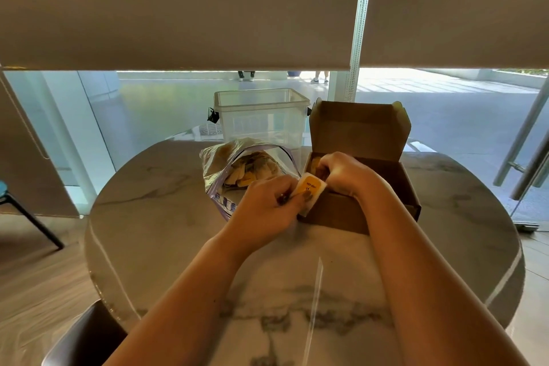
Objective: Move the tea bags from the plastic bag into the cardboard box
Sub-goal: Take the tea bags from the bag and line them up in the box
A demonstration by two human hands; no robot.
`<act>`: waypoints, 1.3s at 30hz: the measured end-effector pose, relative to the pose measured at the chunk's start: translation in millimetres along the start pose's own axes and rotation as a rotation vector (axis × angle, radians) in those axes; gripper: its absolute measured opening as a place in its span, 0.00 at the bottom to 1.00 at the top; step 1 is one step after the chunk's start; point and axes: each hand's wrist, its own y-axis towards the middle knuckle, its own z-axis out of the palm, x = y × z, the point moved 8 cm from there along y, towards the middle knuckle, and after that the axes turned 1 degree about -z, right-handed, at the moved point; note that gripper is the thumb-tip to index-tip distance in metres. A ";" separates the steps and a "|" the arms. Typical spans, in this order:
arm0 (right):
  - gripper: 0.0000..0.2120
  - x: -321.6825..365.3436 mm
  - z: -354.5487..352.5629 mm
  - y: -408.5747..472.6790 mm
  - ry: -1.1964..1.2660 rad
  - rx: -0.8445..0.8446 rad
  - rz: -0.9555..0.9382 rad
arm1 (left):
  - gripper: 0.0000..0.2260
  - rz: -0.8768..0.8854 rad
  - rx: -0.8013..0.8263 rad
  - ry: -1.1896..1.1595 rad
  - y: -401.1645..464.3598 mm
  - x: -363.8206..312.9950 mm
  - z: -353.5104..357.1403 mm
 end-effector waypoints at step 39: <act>0.06 -16.0 0.7 -3.9 0.086 -0.007 0.171 | 0.07 -0.033 -0.055 0.013 7.6 14.5 0.9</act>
